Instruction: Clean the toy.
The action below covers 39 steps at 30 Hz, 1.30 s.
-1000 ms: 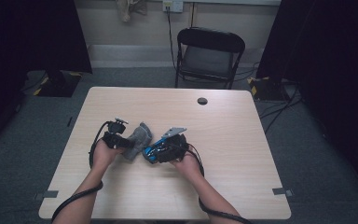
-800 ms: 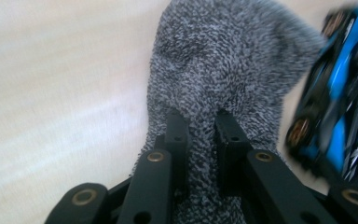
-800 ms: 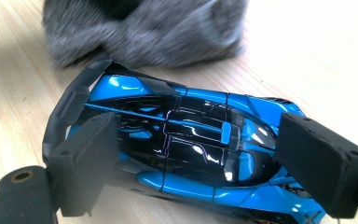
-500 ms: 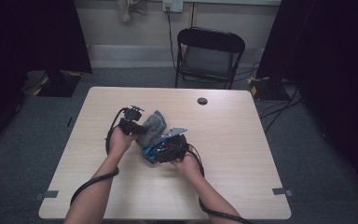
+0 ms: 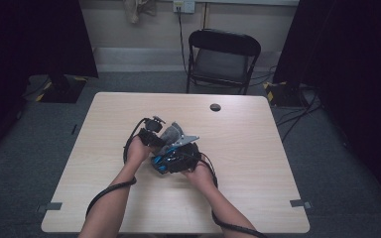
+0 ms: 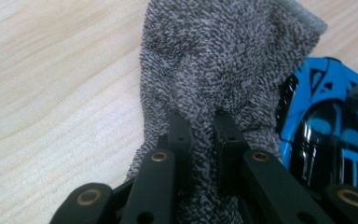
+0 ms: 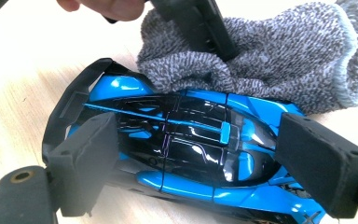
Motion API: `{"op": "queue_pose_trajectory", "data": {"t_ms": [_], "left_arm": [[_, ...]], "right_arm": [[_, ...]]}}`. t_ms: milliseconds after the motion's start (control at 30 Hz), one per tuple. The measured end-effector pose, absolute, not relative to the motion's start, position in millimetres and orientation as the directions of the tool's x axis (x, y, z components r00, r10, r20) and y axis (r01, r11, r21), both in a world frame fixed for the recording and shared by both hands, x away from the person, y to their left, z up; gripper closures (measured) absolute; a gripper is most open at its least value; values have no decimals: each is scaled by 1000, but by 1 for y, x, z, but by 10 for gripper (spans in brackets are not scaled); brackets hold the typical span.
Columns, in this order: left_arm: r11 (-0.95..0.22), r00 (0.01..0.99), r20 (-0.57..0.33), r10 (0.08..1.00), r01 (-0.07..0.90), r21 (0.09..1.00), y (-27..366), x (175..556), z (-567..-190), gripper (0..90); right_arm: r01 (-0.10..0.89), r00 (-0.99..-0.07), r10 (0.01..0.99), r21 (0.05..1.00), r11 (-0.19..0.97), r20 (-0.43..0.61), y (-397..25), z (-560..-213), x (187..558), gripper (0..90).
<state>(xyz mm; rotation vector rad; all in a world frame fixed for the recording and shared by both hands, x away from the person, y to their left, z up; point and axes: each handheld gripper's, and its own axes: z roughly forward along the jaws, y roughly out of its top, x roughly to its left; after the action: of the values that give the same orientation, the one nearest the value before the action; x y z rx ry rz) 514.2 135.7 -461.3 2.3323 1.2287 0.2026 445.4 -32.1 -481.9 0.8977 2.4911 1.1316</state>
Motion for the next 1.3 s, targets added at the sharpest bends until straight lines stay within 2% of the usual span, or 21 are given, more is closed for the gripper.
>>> {"op": "queue_pose_trajectory", "data": {"t_ms": [700, 1300], "left_arm": [[-486, 590, -115, 799, 747, 453, 164, 494, -455, 799], [-474, 582, -125, 804, 752, 458, 183, 476, -451, 798]], "right_arm": [[437, -777, 628, 743, 507, 28, -34, -481, 448, 133], [437, -778, 628, 742, 509, 27, -34, -481, 449, 133]]}}
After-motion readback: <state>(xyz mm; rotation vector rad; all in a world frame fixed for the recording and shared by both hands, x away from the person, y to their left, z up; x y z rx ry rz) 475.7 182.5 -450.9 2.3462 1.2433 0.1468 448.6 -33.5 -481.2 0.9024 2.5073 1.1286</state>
